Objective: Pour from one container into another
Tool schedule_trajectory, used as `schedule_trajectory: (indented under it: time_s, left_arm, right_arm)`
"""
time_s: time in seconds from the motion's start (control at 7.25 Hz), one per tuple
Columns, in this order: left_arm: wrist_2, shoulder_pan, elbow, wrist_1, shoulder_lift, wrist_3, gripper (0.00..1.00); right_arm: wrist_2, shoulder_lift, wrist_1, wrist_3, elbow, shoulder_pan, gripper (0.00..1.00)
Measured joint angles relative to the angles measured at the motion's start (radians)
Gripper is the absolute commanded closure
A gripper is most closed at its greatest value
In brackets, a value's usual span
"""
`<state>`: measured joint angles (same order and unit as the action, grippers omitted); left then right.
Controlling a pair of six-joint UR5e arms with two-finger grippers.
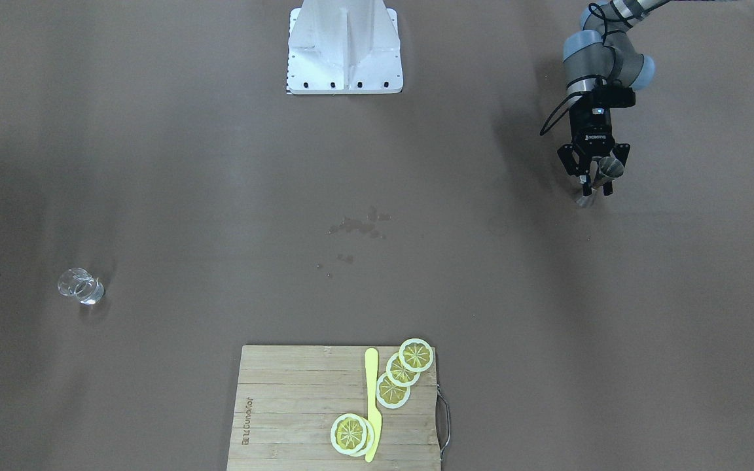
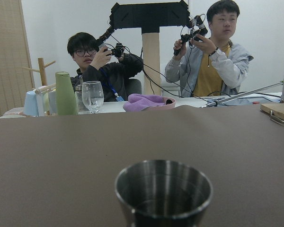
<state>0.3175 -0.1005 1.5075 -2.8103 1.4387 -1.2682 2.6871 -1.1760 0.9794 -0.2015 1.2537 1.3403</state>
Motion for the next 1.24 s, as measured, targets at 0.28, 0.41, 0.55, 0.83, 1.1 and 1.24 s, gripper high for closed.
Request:
schedule_trajectory:
  time_s: [0.28,0.41,0.55,0.83,1.1,1.24]
  left_arm:
    - [-0.006,0.002,0.007,0.0,-0.004,0.001,0.02]
    - [-0.024,0.005,0.009,0.0,-0.008,0.002,0.02]
    - [-0.055,0.011,0.01,0.001,-0.013,0.002,0.02]
    - [-0.14,0.078,0.037,0.002,-0.056,0.003,0.02]
    - [-0.196,0.156,0.106,0.003,-0.132,0.004,0.02]
    - [-0.238,0.204,0.137,0.003,-0.168,0.004,0.02]
  right_arm:
    - [-0.104,-0.002,0.305,0.004,0.066,0.066,0.0]
    - [-0.173,-0.007,0.425,0.008,0.098,0.09,0.0]
    - [-0.245,-0.012,0.525,0.017,0.123,0.112,0.0]
    - [-0.352,-0.051,0.608,0.107,0.146,0.136,0.0]
    - [-0.377,-0.159,0.617,0.239,0.241,0.151,0.0]
    - [-0.376,-0.207,0.622,0.274,0.284,0.165,0.0]
